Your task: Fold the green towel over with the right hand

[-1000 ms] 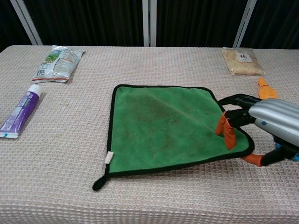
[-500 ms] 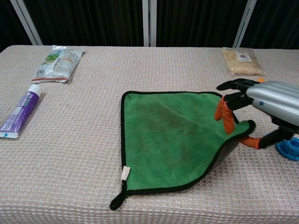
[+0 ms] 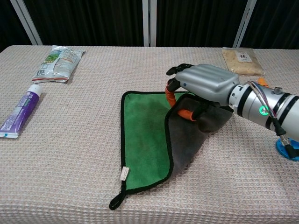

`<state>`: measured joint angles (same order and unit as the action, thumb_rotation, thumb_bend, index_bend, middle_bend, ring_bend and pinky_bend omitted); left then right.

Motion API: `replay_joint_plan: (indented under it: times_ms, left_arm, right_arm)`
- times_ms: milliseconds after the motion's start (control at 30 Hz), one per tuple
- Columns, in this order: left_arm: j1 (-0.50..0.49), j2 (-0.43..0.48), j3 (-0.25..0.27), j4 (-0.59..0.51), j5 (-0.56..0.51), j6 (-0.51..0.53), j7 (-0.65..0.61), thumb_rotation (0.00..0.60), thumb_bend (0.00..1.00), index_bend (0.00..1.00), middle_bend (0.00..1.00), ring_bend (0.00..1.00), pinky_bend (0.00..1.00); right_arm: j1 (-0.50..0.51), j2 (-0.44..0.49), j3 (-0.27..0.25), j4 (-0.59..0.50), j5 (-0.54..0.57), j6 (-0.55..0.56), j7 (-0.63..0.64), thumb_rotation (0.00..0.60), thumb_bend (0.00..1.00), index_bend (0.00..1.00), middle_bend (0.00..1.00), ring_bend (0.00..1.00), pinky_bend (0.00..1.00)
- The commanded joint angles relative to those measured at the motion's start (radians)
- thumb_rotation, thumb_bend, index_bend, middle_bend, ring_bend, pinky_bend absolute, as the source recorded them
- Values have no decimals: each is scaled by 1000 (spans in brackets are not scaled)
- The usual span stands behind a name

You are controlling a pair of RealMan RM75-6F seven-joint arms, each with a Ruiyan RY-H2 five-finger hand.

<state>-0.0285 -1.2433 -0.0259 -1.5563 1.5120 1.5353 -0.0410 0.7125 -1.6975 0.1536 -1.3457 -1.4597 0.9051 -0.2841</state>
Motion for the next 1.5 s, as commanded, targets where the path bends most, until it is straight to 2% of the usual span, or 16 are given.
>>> replay_joint_plan:
  times_ms: [33,700,933,1167,1233,1300,1333,1400,1500]
  left_arm:
    - [-1,0,0,0,1,-1,0,600,276,263,174,139,134]
    - [-2,12,-1,-6,-8,-11,-4,600,276,263,174,139,134]
    - [1,10,2,2,-12,-13,-17,600,276,263,174,138,134]
    - [4,6,4,14,-16,-15,-29,600,276,263,174,138,133]
    - [6,5,4,16,-16,-13,-31,600,276,263,174,139,134]
    - [7,5,4,18,-16,-11,-35,600,276,262,174,139,134]
    - [8,5,5,18,-15,-10,-36,600,276,262,174,139,134]
    - [8,4,6,20,-13,-10,-39,600,276,263,174,139,134]
    - [8,3,6,22,-11,-9,-42,600,276,263,174,139,134]
  right_arm:
    - [37,-47,25,58,12,-18,-3,600,477,792,318,60,51]
    - [237,-265,49,440,-54,-37,108,600,477,790,319,62,51]
    - [278,-314,52,534,-43,-56,135,600,477,786,317,62,51]
    - [309,-357,59,612,-27,-67,158,600,473,724,296,62,36]
    - [319,-367,61,629,-23,-73,163,600,464,679,282,55,25]
    - [328,-375,60,641,-21,-77,159,600,372,502,235,23,5]
    - [330,-378,62,645,-18,-77,157,600,338,448,221,16,3]
    - [333,-382,65,646,-12,-76,157,600,208,222,159,0,0]
    - [326,-384,72,641,-2,-51,153,600,100,28,79,0,0]
